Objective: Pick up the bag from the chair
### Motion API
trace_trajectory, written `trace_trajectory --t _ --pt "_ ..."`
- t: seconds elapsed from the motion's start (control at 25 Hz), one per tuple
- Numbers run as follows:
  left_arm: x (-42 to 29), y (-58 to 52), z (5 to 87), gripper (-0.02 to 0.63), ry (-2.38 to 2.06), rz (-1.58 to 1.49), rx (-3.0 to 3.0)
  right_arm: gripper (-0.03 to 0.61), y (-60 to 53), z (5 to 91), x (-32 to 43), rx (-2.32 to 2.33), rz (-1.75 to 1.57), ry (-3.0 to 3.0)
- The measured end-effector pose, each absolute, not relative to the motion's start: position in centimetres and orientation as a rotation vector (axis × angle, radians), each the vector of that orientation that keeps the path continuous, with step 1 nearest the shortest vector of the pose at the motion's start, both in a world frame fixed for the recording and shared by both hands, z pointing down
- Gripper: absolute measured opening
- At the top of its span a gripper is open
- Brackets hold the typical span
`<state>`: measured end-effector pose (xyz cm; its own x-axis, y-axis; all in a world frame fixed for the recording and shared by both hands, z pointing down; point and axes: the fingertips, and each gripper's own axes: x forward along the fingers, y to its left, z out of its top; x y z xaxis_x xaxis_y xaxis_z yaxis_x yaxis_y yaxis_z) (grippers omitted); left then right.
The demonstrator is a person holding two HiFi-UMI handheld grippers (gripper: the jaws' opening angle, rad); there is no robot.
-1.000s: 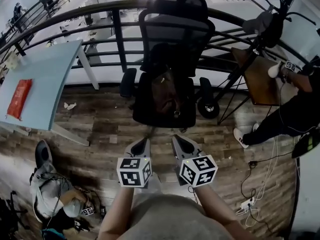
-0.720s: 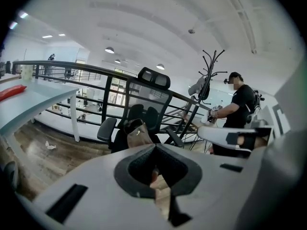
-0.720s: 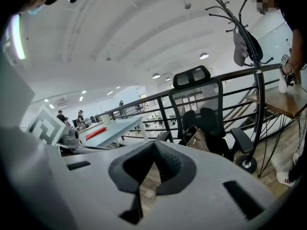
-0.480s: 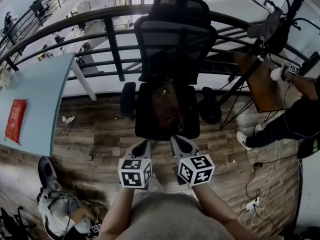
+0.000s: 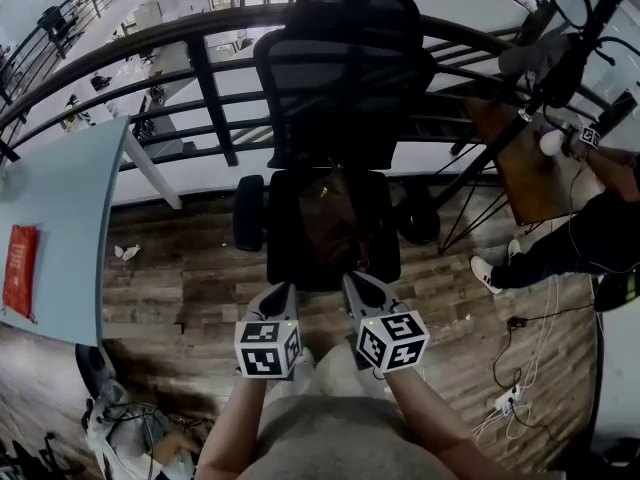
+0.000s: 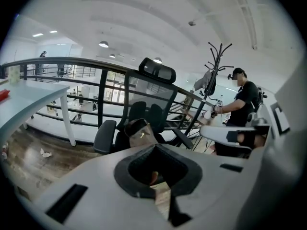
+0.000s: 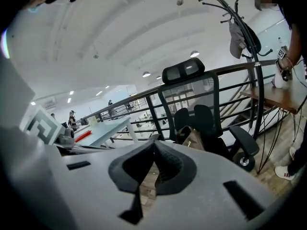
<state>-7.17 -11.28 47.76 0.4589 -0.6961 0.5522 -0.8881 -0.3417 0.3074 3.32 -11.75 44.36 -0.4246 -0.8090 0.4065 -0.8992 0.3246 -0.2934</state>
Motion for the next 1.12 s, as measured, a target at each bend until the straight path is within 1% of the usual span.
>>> trace_trajectory --t 0.48,0.92,0.96,1.12 --pt "-5.9 -15.1 53.4 0.001 -1.318 0.463 2.022 0.002 -17.7 51.1 7.4 1.563 0.779 -2.296" --pt "-5.0 -19.5 60.2 0.0 -1.33 0.48 1.888 0.006 -23.1 61.4 11.3 1.508 0.867 -2.174" --pt "-4.8 -19.7 60.8 0.001 -1.327 0.485 1.884 0.029 -23.5 62.4 11.7 1.501 0.87 -2.162" --pt "-4.3 -20.9 63.2 0.001 -1.318 0.514 1.87 0.189 -25.2 66.8 12.8 1.46 0.878 -2.115"
